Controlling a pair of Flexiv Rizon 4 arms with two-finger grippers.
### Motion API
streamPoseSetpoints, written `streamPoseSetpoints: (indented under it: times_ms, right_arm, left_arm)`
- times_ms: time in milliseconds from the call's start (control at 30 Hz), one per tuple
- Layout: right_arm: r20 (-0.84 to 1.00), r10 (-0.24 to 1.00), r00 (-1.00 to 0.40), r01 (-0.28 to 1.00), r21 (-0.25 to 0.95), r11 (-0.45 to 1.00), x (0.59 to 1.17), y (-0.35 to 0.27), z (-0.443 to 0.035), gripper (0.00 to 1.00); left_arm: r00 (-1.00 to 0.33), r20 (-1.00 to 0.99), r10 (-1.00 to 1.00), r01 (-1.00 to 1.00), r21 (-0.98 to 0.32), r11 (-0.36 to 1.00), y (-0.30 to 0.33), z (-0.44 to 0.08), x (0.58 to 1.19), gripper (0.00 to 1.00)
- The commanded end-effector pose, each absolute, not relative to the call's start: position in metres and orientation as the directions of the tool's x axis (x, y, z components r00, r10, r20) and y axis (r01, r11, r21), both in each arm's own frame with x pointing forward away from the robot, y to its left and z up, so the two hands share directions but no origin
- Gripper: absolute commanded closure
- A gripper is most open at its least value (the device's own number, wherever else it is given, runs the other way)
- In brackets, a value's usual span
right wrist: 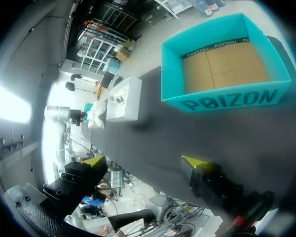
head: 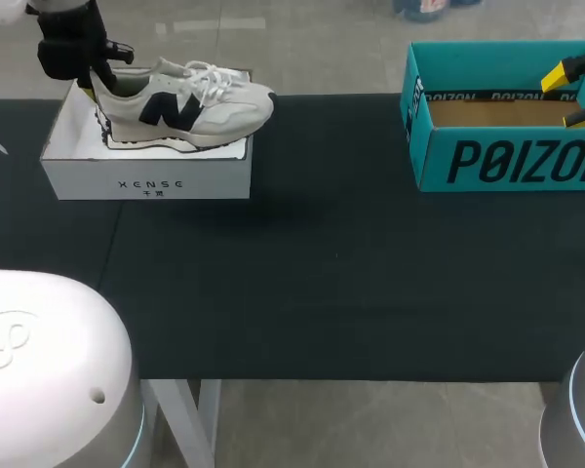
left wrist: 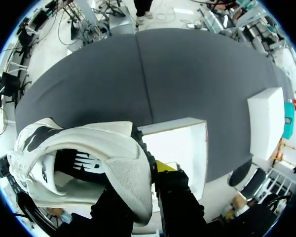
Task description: Take the shoe out of the shoebox, open the shoe tongue, remove and reinsert the insole, then place the shoe into the shoebox
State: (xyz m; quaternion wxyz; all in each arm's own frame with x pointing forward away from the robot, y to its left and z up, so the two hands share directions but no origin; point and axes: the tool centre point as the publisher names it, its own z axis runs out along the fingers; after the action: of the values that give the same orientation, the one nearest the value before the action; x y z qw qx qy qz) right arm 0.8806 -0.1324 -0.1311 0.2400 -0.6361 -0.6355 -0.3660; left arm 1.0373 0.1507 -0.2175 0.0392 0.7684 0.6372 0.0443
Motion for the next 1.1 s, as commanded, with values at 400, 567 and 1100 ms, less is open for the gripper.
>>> streamPoseSetpoints:
  times_ms: [400, 567, 1100]
  right_arm:
    - [0.769, 0.634, -0.075, 0.984, 0.160, -0.077, 0.881, -0.132, -0.131, 0.00]
    - [0.769, 0.634, -0.075, 0.984, 0.160, -0.077, 0.881, -0.132, -0.131, 0.00]
    - [0.769, 0.634, -0.075, 0.984, 0.160, -0.077, 0.881, -0.132, -0.131, 0.00]
  left_arm:
    - [0.072, 0.175, 0.982, 0.961, 0.251, -0.115, 0.050, -0.197, 0.961, 1.00]
    - [0.089, 0.145, 0.985, 0.961, 0.247, -0.123, 0.012, -0.219, 0.940, 1.00]
    - [0.050, 0.008, 0.999, 0.968, 0.248, -0.050, -0.065, -0.297, 0.899, 1.00]
